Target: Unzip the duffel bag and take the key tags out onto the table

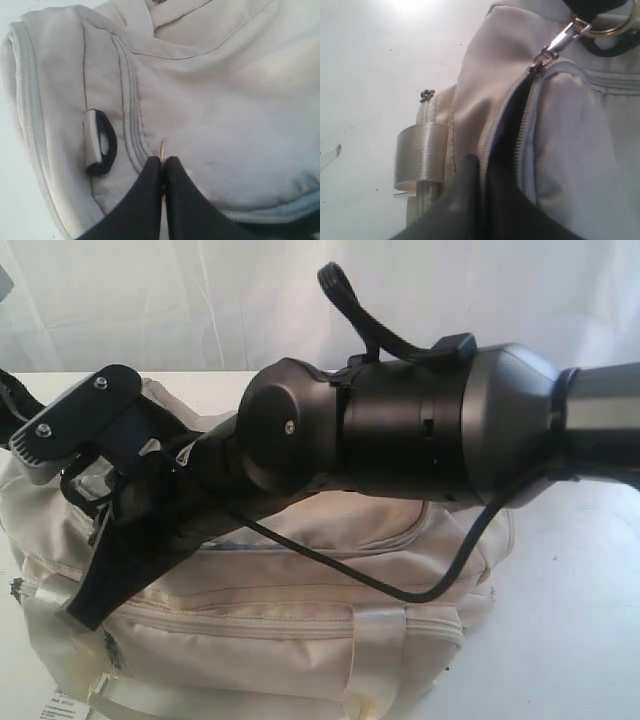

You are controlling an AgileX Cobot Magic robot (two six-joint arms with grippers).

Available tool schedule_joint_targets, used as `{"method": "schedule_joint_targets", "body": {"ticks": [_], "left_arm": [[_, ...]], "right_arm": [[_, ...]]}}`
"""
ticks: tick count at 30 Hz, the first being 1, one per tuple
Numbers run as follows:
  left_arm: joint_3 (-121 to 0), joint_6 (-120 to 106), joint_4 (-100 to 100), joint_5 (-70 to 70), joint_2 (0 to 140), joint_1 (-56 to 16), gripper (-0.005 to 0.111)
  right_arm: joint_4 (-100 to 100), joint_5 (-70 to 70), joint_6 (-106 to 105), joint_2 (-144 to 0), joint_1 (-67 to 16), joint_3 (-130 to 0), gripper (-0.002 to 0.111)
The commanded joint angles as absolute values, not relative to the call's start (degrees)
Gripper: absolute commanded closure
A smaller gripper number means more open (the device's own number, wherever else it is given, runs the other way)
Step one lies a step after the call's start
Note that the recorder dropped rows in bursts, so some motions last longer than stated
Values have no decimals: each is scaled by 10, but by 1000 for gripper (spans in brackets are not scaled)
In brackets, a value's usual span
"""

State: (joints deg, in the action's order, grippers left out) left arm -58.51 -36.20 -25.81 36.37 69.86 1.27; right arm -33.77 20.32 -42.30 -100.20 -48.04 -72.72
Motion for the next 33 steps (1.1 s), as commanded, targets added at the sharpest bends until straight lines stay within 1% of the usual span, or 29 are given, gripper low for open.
{"method": "schedule_joint_targets", "body": {"ticks": [1, 12, 24, 25, 29, 31, 33], "left_arm": [[-588, -358, -270, 303, 722, 13, 107], [-594, -359, -270, 199, 767, 13, 107], [-695, -393, -298, 287, 836, 12, 107], [-701, -399, -305, 282, 836, 12, 107], [-725, -445, -344, 266, 847, 12, 107], [-738, -452, -349, 275, 858, 12, 107], [-747, -452, -349, 282, 869, 12, 107]], "right_arm": [[-336, 221, -418, -999, -481, -725, 108], [-336, 232, -418, -999, -481, -725, 108], [-336, 252, -418, -999, -481, -725, 108], [-336, 257, -418, -998, -481, -725, 107], [-340, 270, -418, -995, -481, -725, 98], [-340, 276, -418, -995, -481, -725, 95], [-340, 277, -418, -995, -481, -725, 95]]}}
